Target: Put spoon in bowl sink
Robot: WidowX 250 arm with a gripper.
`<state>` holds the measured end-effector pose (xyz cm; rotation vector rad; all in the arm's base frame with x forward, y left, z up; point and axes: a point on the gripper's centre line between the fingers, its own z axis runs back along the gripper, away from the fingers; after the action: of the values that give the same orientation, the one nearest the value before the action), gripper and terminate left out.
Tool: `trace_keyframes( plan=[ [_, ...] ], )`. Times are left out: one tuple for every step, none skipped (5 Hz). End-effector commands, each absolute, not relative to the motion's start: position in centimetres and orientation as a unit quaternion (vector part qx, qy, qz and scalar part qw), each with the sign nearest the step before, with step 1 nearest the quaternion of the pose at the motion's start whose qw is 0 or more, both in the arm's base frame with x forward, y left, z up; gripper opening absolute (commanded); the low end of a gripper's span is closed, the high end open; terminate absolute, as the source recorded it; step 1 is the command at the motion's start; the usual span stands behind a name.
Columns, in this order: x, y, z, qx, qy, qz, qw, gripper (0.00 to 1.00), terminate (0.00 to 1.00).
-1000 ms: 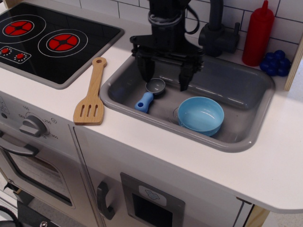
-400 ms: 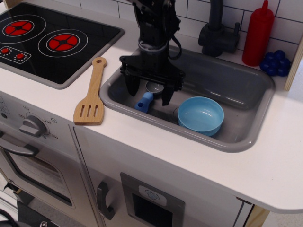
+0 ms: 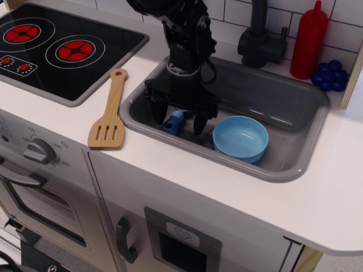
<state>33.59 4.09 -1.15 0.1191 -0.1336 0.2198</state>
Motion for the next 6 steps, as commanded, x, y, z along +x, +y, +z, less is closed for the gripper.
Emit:
trace_keyframes(
  plan=[
    [34.6, 4.8, -0.8, 0.077, -0.084, 0.118, 0.986, 1.00, 0.00],
    [34.7, 4.6, -1.0, 0.075, -0.077, 0.115, 0.988, 1.00, 0.00],
    [34.7, 4.6, -1.2, 0.077, -0.077, 0.113, 0.988, 1.00, 0.00],
    [34.7, 4.8, -1.1, 0.076, -0.075, 0.110, 0.988, 0.00, 0.00],
    [34.8, 5.0, -0.3, 0.077, -0.089, 0.114, 0.986, 0.00, 0.00],
    [35.0, 5.2, 1.0, 0.078, -0.107, 0.128, 0.983, 0.00, 0.00]
  ],
)
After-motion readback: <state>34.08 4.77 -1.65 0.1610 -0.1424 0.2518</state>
